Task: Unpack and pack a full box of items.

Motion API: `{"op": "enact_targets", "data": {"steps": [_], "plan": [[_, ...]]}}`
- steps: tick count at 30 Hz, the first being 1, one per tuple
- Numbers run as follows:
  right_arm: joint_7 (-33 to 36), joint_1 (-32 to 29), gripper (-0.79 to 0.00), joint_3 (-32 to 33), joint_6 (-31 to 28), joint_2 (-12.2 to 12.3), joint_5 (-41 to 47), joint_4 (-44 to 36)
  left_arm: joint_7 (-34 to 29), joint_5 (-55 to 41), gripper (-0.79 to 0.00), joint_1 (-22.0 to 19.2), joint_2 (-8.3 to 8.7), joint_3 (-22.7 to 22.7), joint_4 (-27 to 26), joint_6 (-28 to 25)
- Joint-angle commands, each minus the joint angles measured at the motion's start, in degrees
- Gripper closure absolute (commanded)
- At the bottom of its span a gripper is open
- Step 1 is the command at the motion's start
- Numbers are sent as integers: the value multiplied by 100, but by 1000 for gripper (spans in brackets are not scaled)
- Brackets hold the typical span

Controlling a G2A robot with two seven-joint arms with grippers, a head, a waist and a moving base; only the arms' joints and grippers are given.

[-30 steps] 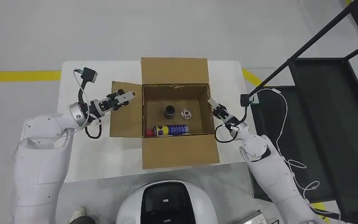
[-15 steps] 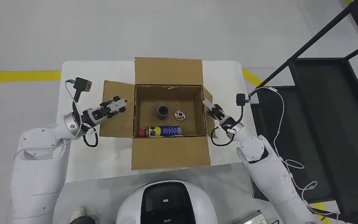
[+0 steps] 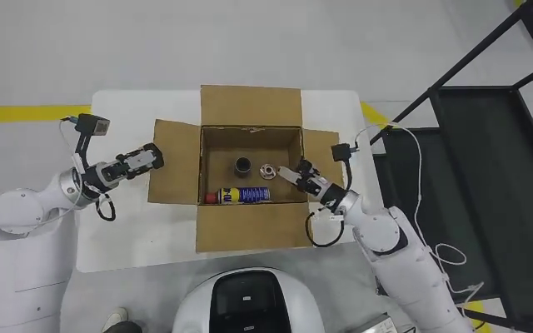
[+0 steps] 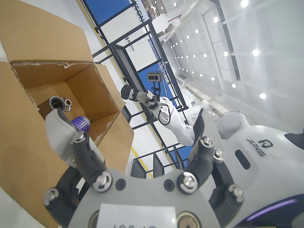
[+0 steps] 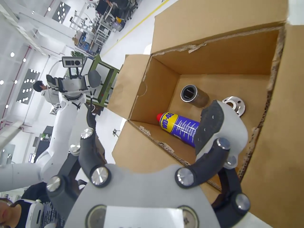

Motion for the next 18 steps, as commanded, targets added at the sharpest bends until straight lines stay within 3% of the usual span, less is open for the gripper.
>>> {"op": "enact_targets", "data": {"steps": [1,5,18], "plan": [[9,96,-785,-177,146,-17,-250,5,-317,-315,-785,-77,37,-105,279,6],[82,266,-785,-485,456,-48,-680,19,-652,-517,-785,-187,114,-295,637,-30],[-179,593,-785,-830,905,-132,-1136,100,-278,-252,-785,-321,310,-551,1313,-367]]}}
